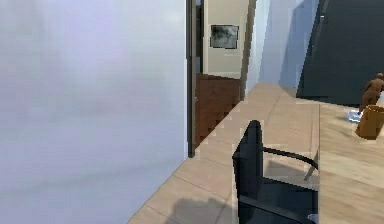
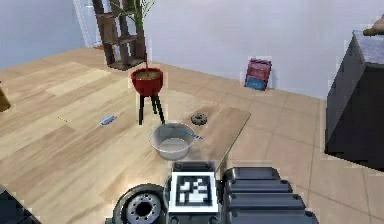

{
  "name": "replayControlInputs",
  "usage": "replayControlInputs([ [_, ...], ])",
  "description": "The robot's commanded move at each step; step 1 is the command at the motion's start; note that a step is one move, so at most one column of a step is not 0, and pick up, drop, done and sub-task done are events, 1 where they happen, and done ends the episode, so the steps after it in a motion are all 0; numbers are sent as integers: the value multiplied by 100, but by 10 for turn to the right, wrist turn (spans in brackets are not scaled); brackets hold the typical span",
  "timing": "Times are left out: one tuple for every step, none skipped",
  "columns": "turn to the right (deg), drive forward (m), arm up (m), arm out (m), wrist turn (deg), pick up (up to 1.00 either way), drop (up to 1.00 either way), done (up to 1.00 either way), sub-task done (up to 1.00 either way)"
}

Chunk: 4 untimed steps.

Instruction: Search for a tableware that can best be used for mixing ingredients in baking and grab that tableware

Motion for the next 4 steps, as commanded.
replayControlInputs([
  [0,0,0,30,0,0,0,0,0],
  [0,0,0,0,450,0,0,0,0],
  [0,0,0,0,450,0,0,0,0],
  [0,0,0,0,450,0,0,0,0],
])
